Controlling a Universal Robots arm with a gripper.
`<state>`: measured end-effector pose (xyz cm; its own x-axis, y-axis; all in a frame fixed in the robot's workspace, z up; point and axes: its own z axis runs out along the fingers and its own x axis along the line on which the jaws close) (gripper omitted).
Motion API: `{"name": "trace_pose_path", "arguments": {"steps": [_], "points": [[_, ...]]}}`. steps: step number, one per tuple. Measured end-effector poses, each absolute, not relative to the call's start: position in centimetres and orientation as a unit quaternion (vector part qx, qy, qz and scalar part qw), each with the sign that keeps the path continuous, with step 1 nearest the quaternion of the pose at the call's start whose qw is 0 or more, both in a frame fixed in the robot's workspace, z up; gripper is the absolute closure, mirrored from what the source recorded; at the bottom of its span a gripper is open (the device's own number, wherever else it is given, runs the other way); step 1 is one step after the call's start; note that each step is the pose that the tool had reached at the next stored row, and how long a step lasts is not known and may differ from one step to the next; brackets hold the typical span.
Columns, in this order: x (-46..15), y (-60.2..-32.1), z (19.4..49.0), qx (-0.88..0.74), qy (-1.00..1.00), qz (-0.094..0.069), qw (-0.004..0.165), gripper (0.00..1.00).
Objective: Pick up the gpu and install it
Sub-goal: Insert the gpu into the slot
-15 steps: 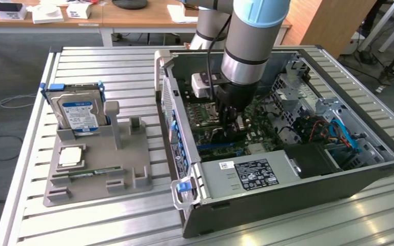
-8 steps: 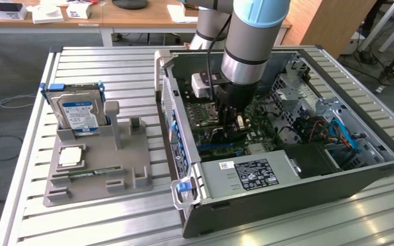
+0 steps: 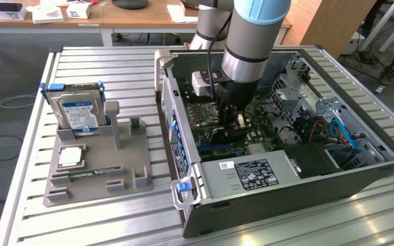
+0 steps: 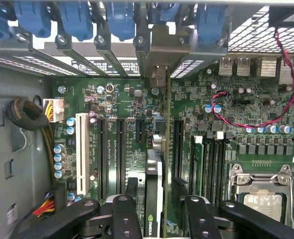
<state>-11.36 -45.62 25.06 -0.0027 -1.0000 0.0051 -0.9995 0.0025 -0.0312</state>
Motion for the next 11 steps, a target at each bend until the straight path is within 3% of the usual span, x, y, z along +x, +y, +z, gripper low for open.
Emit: {"name": "trace_pose_path", "arguments": {"steps": [11], "points": [[-11.3, -45.6, 27.7, -0.706, 0.708, -0.013, 0.009, 0.59]]}}
